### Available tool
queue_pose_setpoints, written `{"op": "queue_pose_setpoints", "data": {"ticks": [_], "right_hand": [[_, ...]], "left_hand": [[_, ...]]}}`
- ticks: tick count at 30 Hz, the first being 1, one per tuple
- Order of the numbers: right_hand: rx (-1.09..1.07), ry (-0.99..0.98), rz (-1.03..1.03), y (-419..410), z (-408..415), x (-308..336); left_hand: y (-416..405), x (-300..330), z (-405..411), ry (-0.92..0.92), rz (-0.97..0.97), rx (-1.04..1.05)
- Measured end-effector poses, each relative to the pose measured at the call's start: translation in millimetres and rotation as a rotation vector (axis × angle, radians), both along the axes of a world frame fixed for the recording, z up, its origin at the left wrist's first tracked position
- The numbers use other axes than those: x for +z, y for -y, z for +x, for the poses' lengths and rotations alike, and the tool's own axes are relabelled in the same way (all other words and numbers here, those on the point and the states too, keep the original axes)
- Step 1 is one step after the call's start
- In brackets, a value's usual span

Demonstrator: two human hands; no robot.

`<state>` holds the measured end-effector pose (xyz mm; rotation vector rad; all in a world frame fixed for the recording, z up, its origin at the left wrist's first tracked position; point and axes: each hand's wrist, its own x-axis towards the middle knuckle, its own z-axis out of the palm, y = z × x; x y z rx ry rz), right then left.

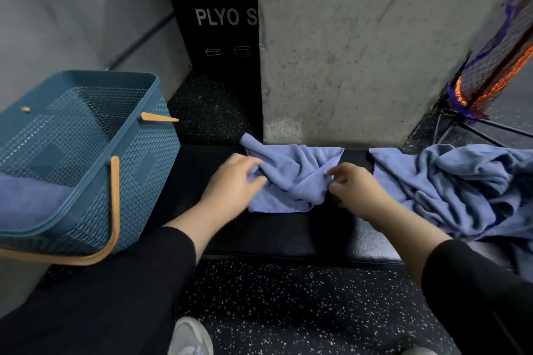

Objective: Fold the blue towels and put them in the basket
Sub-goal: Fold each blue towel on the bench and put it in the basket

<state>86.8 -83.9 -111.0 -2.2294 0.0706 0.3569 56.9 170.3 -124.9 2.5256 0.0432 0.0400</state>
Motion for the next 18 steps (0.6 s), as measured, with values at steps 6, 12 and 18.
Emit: {"op": "queue_pose_setpoints", "data": {"ticks": [6, 12, 18], "right_hand": [[0.406, 0.464, -0.416, -23, -11, -10], [0.493, 0.385, -0.644, -19, -14, -20], [0.143, 0.344, -0.402, 7, -2, -3]], "left_hand": [[16, -12, -3, -0.105, 0.356, -0.213], [0, -10, -2, -0.067, 0.241, -0.169], [-3, -4, -5, 0.02, 0.207, -0.224]]}}
